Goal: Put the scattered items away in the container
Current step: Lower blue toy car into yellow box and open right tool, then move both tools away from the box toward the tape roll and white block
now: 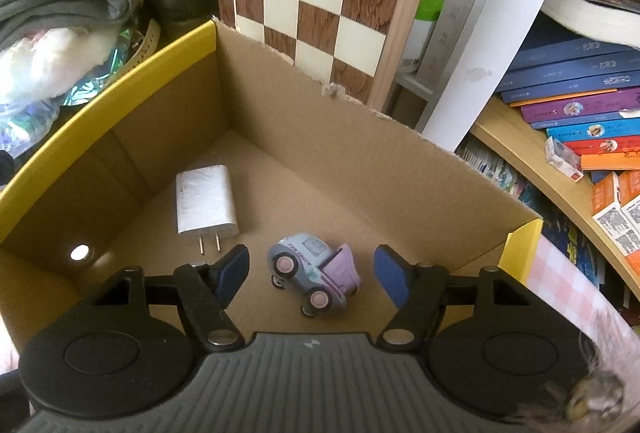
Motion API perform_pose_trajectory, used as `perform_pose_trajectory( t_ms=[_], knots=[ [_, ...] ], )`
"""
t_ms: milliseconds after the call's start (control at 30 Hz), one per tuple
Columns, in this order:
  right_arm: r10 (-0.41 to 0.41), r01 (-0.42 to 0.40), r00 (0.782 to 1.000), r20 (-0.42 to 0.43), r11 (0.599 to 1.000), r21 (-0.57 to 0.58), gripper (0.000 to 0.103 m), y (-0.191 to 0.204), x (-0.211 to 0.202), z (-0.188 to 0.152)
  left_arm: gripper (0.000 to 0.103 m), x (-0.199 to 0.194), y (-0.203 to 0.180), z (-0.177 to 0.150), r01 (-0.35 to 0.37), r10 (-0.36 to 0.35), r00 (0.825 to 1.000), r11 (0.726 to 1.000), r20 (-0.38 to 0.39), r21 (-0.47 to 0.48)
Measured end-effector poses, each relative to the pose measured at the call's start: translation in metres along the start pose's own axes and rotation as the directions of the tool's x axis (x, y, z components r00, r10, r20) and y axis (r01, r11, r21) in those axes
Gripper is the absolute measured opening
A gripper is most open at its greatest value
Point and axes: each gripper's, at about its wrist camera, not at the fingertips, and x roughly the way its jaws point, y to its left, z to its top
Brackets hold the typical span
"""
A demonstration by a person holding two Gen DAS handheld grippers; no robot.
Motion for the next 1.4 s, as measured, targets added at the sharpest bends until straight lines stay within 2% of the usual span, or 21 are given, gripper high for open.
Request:
perform_pose_trajectory(
  t_ms=[433,700,800,1067,1400],
  knots=[
    [-0.009,0.007,0.995,0.097,1.000,0.020,0.081,0.010,-0.044,-0.008,0.095,-0.016,-0.001,-0.002,-0.007,0.007,1.000,1.000,0.029,0.005],
    [-0.031,0.012,0.982,0.188,0.995,0.101,0.081,0.009,-0.083,-0.022,0.095,-0.029,0.000,-0.007,-0.016,0.016,0.999,1.000,0.045,-0.002],
    [-0.035,0.010,0.976,0.213,0.993,0.119,0.081,0.010,-0.097,-0.028,0.099,-0.034,0.001,-0.007,-0.028,0.028,0.998,1.000,0.059,-0.009],
    [-0.051,0.017,0.967,0.249,0.990,0.136,0.083,0.017,-0.123,-0.046,0.100,-0.044,0.003,-0.009,-0.042,0.044,0.996,0.999,0.076,-0.020],
    [-0.110,0.058,0.957,0.267,0.979,0.196,0.087,0.016,-0.145,-0.075,0.100,-0.050,-0.009,-0.010,-0.012,0.011,0.997,1.000,0.076,0.015]
  ],
)
